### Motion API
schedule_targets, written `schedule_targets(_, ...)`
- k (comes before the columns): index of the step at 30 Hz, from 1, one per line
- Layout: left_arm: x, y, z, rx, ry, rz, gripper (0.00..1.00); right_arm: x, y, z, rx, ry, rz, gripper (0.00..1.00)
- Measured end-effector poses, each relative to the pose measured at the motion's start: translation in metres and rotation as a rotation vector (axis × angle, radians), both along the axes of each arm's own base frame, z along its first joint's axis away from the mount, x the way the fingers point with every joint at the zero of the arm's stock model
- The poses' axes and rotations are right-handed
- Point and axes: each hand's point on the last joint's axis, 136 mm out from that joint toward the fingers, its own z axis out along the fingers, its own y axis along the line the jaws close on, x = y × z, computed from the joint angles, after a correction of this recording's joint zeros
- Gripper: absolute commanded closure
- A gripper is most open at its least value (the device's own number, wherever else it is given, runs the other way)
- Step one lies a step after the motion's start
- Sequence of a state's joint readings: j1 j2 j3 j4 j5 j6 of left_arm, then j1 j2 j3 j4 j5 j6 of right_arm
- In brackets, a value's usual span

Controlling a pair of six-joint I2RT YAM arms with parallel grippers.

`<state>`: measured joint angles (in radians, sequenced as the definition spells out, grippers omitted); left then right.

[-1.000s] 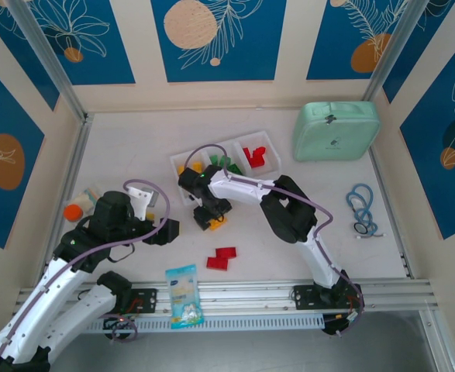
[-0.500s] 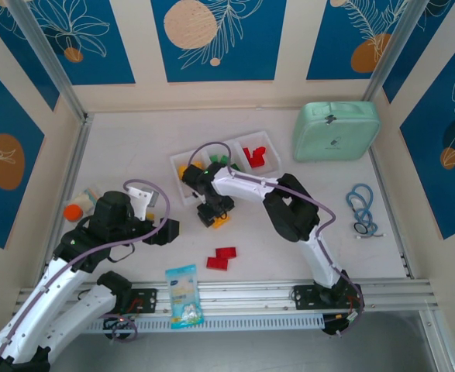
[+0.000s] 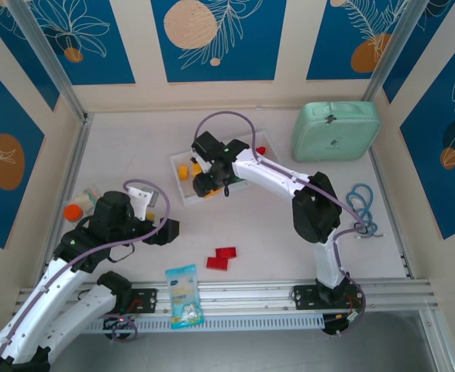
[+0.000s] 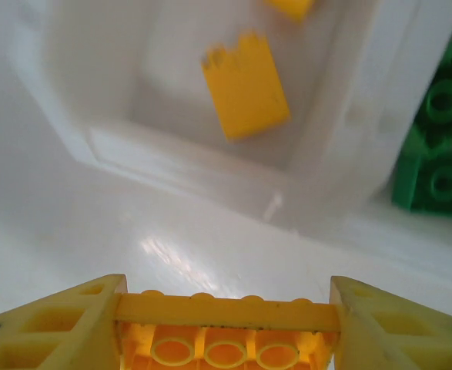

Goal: Sort the legos into containers by color
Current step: Place the lego in the container, then pick up the lego from the bottom-center of the table.

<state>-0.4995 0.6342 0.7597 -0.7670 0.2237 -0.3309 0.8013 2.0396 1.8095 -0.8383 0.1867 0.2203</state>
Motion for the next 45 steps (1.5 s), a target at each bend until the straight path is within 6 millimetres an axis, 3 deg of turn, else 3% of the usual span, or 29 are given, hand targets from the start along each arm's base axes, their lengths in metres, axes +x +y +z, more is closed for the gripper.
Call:
schedule_targets(6, -0.001, 0.000, 0.002, -0.006, -0.011, 0.000, 0.01, 0.045, 0.032, 0.021, 0.185, -0.033, -0.022, 0.47)
schedule_targets(10, -0.001, 0.001, 0.004, -0.010, -0.019, 0.000, 0.01, 0.072, 0.044, 0.013, 0.243, -0.015, -0.049, 0.44)
schedule_targets(13, -0.001, 0.001, 0.004, -0.010, -0.019, 0.000, 0.01, 0.080, 0.052, 0.000, 0.267, 0.018, -0.055, 0.41)
schedule_targets(17, -0.001, 0.001, 0.004, -0.010, -0.019, 0.000, 0.01, 0.074, 0.058, -0.013, 0.283, 0.072, -0.051, 0.33)
schedule_targets(20, -0.001, 0.001, 0.004, -0.010, -0.019, 0.000, 0.01, 0.071, 0.062, -0.012, 0.300, 0.093, -0.048, 0.20)
schedule_targets(25, -0.001, 0.001, 0.004, -0.009, -0.018, 0.000, 0.01, 0.067, 0.066, -0.010, 0.311, 0.102, -0.043, 0.11)
schedule_targets(33, -0.001, 0.001, 0.003, -0.007, -0.014, 0.000, 0.01, 0.062, 0.065, 0.005, 0.327, 0.096, -0.040, 0.08)
schedule_targets(41, 0.002, 0.002, 0.000, 0.008, -0.007, 0.011, 0.01, 0.031, 0.031, 0.046, 0.352, 0.052, 0.000, 0.08)
schedule_targets(45, 0.002, 0.002, 0.000, 0.008, -0.007, 0.012, 0.01, 0.017, -0.001, 0.050, 0.334, 0.027, 0.024, 0.08)
